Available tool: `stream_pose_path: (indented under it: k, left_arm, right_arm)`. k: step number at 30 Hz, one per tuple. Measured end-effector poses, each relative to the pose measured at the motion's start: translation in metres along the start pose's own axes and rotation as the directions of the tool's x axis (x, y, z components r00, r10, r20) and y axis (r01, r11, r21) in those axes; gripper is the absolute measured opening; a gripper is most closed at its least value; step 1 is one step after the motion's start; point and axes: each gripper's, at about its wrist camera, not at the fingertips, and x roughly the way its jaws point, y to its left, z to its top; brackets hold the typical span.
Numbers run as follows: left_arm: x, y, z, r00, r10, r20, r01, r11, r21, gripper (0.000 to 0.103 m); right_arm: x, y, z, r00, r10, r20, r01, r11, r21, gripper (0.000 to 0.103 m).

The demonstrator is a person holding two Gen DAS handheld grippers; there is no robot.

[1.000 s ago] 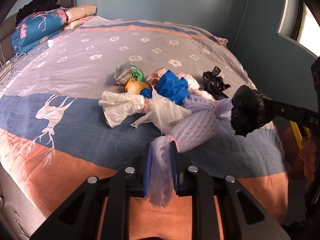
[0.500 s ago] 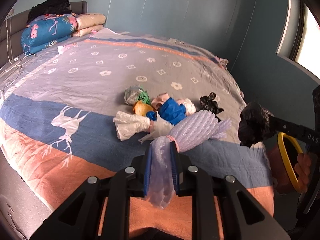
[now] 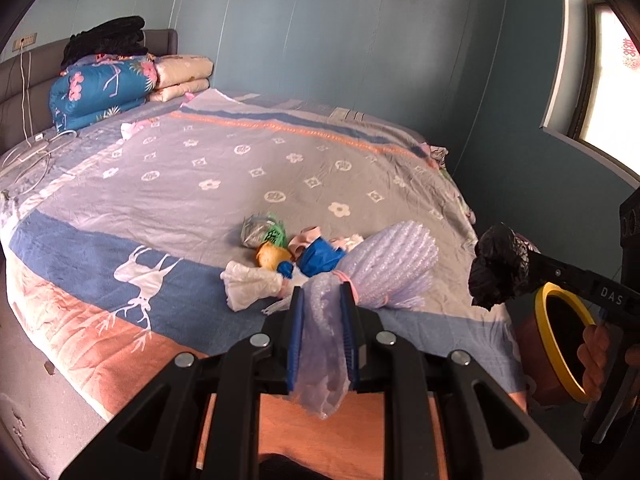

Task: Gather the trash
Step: 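Carry the foam net and black bag with both tools over the yellow bin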

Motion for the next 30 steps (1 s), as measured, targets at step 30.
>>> stream_pose_path:
  k: [30]
  left_arm:
    - [-0.043, -0.105, 0.045, 0.991, -0.068, 0.116, 0.061, 0.996, 0.063, 0.018]
  right_arm:
    - [-0.124, -0.069, 0.018, 0.959, -0.078, 0.272, 0.054, 0.994, 0.095, 0.028]
